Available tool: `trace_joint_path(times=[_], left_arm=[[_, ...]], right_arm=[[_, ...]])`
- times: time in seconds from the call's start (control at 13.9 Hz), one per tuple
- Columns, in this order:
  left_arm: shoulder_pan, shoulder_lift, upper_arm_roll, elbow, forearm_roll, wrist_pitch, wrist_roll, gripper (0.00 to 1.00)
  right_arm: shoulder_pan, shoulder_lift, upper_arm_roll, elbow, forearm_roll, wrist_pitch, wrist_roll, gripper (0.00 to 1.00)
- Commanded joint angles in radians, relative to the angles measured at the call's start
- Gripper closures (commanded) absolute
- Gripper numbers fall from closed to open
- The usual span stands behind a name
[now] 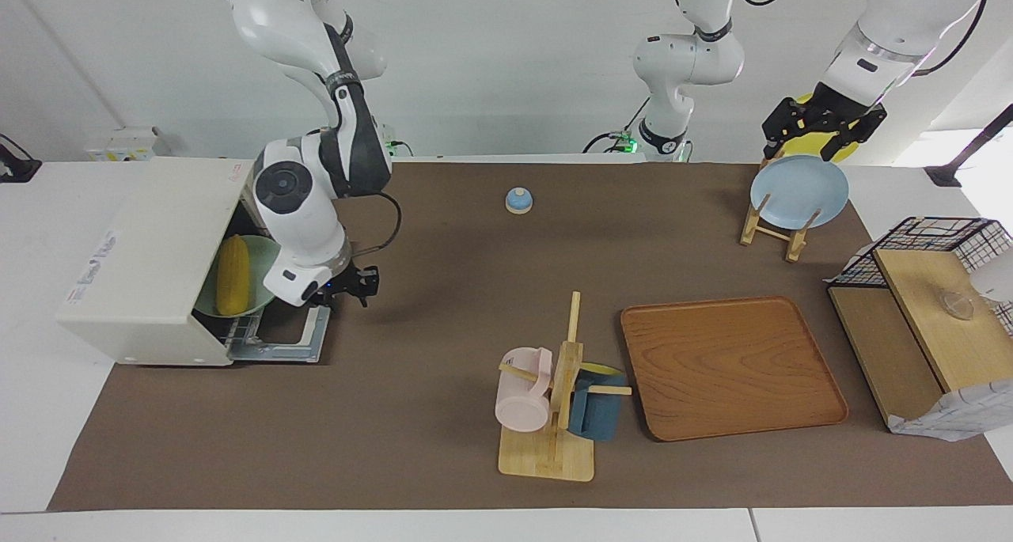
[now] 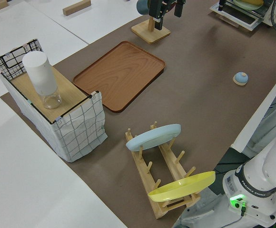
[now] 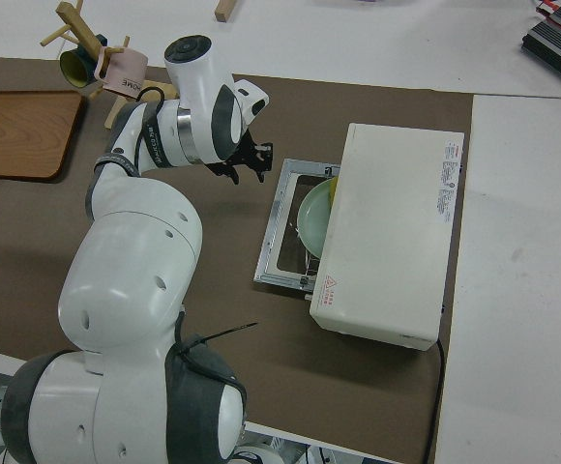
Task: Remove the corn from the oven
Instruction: 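Pull the oven door down and open with the right gripper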
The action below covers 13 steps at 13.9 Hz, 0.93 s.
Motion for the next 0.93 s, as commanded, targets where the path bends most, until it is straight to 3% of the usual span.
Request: trace_joint_path(times=[0.0, 0.58, 0.72, 0.86], left_arm=[[0.009, -0.010, -0.005, -0.003, 0.006, -0.015, 0.017, 0.00], [0.009, -0.010, -0.005, -0.003, 0.006, -0.015, 0.017, 0.00], [0.007, -0.010, -0.005, -0.003, 0.006, -0.015, 0.018, 0.00], [0.009, -0.010, -0.005, -0.003, 0.006, -0.015, 0.017, 0.00]], right_arm=[[-0.087, -0.028, 0.007, -0.018, -0.001, -0.063, -0.007, 0.42], [-0.162, -0.059, 0.009, -0.133, -0.004, 0.038, -0.073, 0.43], [-0.164, -0.067, 0.007, -0.156, -0.010, 0.053, -0.074, 0.50], [-0.152, -0.073, 0.009, -0.167, -0.095, 0.049, -0.076, 0.71]])
